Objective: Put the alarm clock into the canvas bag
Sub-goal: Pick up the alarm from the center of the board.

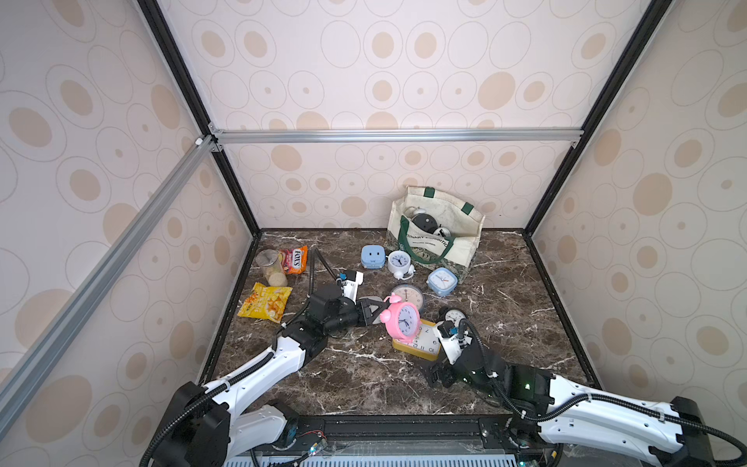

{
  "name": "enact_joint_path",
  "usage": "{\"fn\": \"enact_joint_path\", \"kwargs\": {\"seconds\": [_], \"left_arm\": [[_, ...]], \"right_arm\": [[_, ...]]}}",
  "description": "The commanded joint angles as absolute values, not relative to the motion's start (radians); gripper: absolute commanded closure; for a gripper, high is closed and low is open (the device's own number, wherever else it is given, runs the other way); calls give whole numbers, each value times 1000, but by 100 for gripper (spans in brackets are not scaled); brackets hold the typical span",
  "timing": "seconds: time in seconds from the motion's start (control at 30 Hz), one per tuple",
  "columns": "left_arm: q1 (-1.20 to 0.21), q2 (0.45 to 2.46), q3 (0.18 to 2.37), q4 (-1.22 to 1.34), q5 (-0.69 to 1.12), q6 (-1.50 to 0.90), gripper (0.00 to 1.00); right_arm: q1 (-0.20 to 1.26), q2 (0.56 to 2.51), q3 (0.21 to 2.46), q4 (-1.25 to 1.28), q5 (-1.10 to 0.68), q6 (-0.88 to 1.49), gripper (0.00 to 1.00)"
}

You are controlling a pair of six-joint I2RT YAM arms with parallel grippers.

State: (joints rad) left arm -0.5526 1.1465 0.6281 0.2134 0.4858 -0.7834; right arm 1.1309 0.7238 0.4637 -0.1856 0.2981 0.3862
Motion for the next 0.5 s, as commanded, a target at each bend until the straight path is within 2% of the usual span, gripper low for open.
{"fn": "enact_joint_path", "kwargs": {"seconds": [0.0, 0.13, 0.27, 0.47], "left_arm": [[-567, 1114, 665, 198, 382, -621, 100], [-592, 1094, 669, 185, 309, -494, 100], [-661, 1071, 667, 172, 201, -346, 100], [-843, 1034, 643, 207, -107, -143, 100]], "right_arm": [[1115, 679, 522, -282, 325, 416, 0], [1055, 722, 621, -360, 278, 450, 3], [978, 852, 785, -464, 201, 532, 9], [936, 1031, 1073, -598, 96, 678, 11]]}}
